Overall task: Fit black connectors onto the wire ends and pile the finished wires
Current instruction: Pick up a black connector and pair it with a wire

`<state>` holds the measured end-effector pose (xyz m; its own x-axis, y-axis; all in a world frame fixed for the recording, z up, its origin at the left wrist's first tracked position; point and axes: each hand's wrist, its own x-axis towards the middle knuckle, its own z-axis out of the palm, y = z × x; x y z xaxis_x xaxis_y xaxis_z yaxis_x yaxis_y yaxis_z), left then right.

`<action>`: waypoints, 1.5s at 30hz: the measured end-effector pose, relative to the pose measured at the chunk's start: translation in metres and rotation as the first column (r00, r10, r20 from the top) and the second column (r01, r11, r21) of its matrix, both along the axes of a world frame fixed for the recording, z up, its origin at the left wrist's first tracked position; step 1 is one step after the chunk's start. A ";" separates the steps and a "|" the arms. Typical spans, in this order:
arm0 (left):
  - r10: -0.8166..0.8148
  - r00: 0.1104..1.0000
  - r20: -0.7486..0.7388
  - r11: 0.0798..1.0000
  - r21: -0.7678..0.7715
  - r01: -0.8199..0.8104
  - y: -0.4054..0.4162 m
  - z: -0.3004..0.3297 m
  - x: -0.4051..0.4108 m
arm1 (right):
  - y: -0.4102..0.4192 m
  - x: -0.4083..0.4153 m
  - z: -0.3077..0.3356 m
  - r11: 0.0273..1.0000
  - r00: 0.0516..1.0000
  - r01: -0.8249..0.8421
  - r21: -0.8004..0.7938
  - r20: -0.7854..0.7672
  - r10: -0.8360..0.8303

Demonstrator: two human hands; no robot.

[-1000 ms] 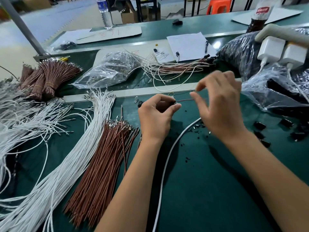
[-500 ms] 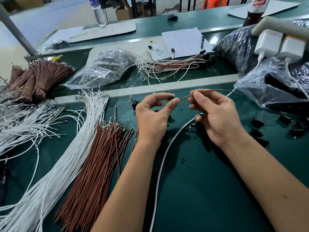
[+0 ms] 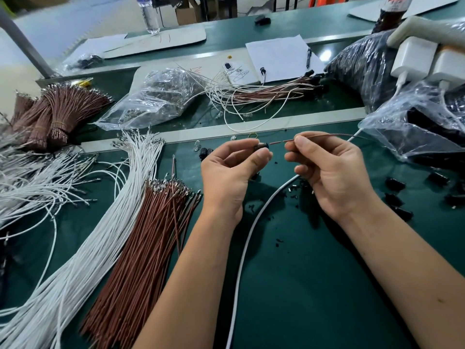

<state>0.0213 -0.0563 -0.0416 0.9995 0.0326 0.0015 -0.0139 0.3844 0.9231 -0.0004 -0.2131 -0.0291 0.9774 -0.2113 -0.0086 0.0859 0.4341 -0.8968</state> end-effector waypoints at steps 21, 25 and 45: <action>-0.044 0.997 0.057 0.993 0.109 0.038 -0.008 -0.001 -0.002 | 0.004 0.002 -0.009 0.997 0.999 -0.026 -0.079 0.017 0.027; -0.048 0.995 0.083 0.990 0.138 0.037 -0.009 -0.001 -0.004 | 0.006 0.003 -0.011 0.988 1.000 -0.009 -0.154 0.010 0.010; -0.168 0.983 0.069 0.974 0.162 0.156 -0.007 0.006 -0.006 | 0.000 0.004 -0.008 0.841 0.978 -0.108 -0.530 0.097 0.186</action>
